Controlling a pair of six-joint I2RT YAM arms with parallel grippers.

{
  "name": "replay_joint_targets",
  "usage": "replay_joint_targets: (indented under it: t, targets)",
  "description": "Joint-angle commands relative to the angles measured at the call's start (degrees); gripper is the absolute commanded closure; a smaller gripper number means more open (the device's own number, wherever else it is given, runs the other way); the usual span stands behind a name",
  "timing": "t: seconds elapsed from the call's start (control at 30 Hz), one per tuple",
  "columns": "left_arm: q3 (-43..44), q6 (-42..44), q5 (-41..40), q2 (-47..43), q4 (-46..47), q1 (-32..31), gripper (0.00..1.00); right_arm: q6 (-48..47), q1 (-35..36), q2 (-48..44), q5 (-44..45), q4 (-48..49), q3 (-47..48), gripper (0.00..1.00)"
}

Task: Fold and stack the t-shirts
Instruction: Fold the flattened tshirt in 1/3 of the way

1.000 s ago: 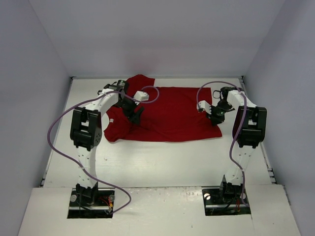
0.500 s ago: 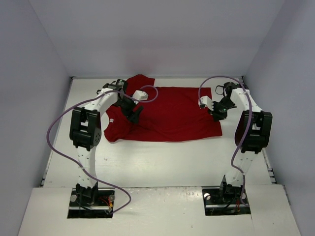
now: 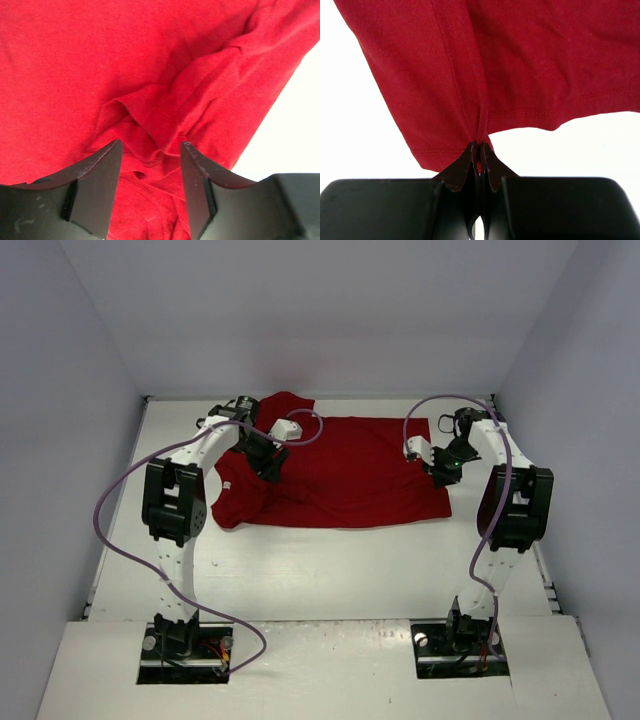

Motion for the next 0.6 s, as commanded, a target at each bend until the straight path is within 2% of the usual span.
replay_joint_targets:
  t: [0.0, 0.13, 0.2, 0.3, 0.43, 0.57]
  targets:
    - [1.5, 2.68, 2.44, -2.34, -2.9, -0.56, 0.51, -0.16, -0.57, -1.2, -0.27, -2.81, 0.28, 1.0]
    - [1.73, 3.46, 2.85, -1.8, -4.36, -0.65, 0.5, 0.06, -0.6, -1.26, -0.48, -2.77, 0.3, 1.0]
    - [2.24, 3.69, 2.83, -1.32, -5.04, -0.65, 0.53, 0.21, -0.67, -1.39, -0.57, -2.76, 0.34, 1.0]
    - [3.13, 3.36, 2.07, -0.15, -5.63, -0.65, 0.69, 0.26, -0.79, -1.89, -0.83, -2.83, -0.15, 1.0]
    - [4.01, 2.22, 1.97, -0.42, -5.55, -0.44, 0.98, 0.15, -1.05, -2.75, -1.08, -2.66, -1.34, 1.0]
    - [5.47, 1.04, 2.15, -1.32, -5.55, -0.21, 1.0, 0.45, -1.49, -3.19, -1.01, -2.68, -2.01, 1.0]
